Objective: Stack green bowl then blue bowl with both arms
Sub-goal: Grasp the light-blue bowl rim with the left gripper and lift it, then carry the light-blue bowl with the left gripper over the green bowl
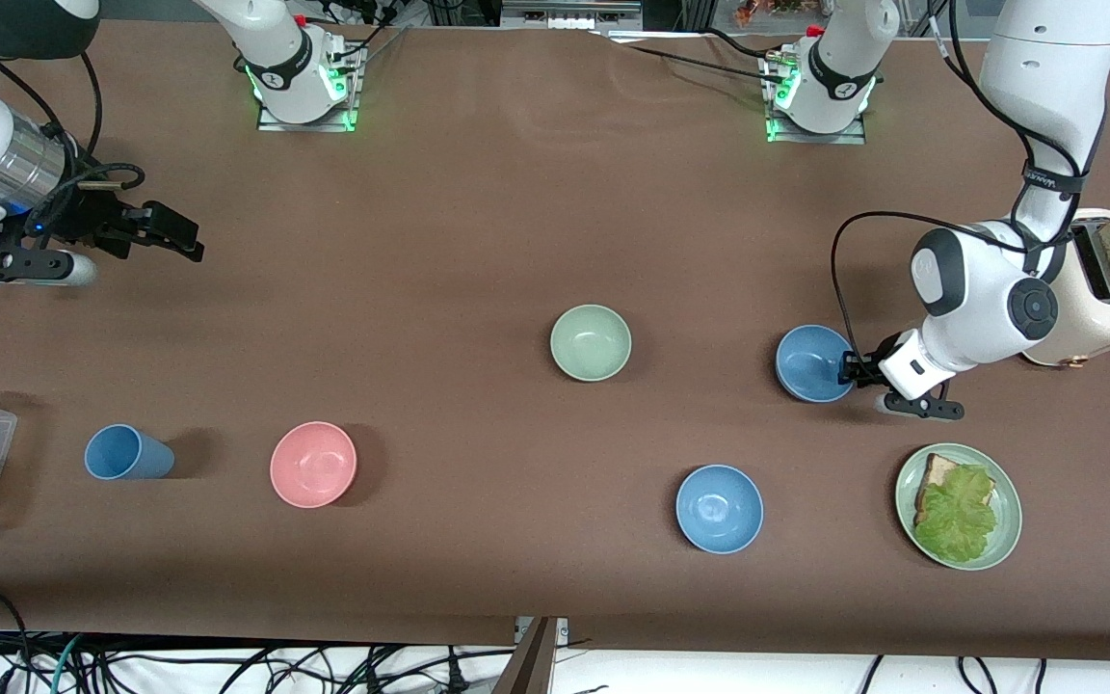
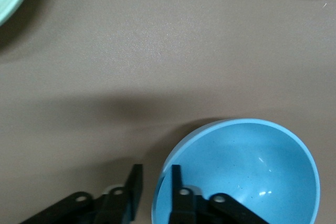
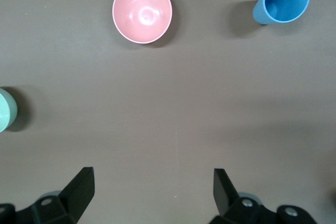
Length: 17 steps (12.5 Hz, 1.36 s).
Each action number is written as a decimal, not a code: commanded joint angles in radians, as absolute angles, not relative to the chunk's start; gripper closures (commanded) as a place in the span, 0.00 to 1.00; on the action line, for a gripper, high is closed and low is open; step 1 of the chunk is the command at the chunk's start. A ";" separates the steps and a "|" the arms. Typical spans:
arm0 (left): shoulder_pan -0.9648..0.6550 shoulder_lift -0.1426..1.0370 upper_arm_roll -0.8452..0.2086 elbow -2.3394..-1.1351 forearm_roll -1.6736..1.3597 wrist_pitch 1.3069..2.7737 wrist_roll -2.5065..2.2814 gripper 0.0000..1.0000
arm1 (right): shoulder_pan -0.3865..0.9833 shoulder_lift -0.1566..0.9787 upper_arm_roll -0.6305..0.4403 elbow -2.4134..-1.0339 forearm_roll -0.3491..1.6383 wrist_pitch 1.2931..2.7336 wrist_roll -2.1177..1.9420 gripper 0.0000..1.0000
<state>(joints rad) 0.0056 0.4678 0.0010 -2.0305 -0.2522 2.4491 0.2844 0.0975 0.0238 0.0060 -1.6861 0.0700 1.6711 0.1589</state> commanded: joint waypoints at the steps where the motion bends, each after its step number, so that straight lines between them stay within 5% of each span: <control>1: 0.008 0.459 0.000 -2.025 -0.284 2.439 0.321 1.00 | 0.078 0.031 0.025 -1.664 0.048 1.657 0.146 0.00; 8: -0.093 0.417 -0.012 -1.809 -0.402 2.139 0.244 1.00 | 0.069 0.029 0.005 -1.605 0.012 1.654 0.140 0.00; 17: -0.480 0.498 -0.006 -1.669 -0.374 2.210 -0.121 1.00 | 0.078 0.032 0.000 -1.577 0.011 1.643 0.206 0.00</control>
<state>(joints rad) -0.4380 0.4492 -0.0263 -1.7077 -0.3783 2.1692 -0.0898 0.0806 0.0262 -0.0092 -1.5981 0.0208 1.6605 0.1860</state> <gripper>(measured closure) 0.952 0.000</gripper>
